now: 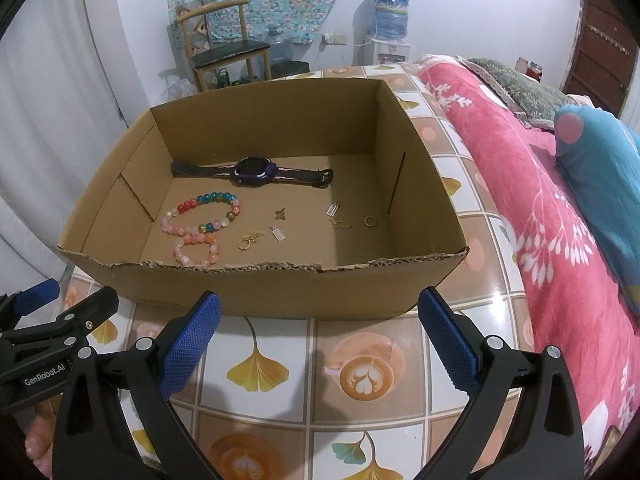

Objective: Organize jewelry

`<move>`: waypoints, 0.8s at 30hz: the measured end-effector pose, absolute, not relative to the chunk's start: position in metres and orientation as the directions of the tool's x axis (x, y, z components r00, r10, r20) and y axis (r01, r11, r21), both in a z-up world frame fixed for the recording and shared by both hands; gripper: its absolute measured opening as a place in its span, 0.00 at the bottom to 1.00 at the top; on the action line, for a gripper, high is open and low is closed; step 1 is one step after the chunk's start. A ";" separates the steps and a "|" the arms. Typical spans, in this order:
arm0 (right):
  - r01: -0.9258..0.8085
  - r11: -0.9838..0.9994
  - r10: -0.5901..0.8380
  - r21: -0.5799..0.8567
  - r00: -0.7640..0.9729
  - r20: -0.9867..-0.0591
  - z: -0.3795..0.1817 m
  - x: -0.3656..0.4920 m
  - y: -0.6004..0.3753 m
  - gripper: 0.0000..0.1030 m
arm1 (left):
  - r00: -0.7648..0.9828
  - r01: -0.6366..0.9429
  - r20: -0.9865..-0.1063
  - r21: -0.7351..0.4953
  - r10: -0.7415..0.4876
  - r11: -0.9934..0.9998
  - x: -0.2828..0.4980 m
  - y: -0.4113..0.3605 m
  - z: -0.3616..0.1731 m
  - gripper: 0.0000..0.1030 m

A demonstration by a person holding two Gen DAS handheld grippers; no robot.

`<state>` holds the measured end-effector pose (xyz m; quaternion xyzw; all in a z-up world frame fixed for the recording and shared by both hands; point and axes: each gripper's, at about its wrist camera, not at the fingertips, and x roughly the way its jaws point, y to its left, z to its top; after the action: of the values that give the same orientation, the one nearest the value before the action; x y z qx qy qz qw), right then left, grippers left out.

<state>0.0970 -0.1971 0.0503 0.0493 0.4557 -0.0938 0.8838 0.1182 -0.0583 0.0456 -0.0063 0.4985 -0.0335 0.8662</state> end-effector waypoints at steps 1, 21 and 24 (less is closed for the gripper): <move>0.210 0.978 -0.120 0.002 0.567 -0.815 0.050 0.097 -0.198 0.93 | 0.501 0.052 -0.863 -0.044 -0.065 0.998 0.118 -0.059 0.046 0.92; 0.209 0.978 -0.121 0.001 0.566 -0.816 0.050 0.098 -0.197 0.93 | 0.498 0.050 -0.864 -0.048 -0.067 0.998 0.118 -0.059 0.044 0.92; 0.209 0.978 -0.120 0.001 0.563 -0.818 0.048 0.098 -0.196 0.93 | 0.496 0.050 -0.866 -0.048 -0.066 0.998 0.118 -0.058 0.043 0.92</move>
<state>0.0978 -0.1957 0.0476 0.0489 0.4579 -0.0933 0.8827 0.1176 -0.0579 0.0428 -0.0080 0.5008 -0.0336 0.8649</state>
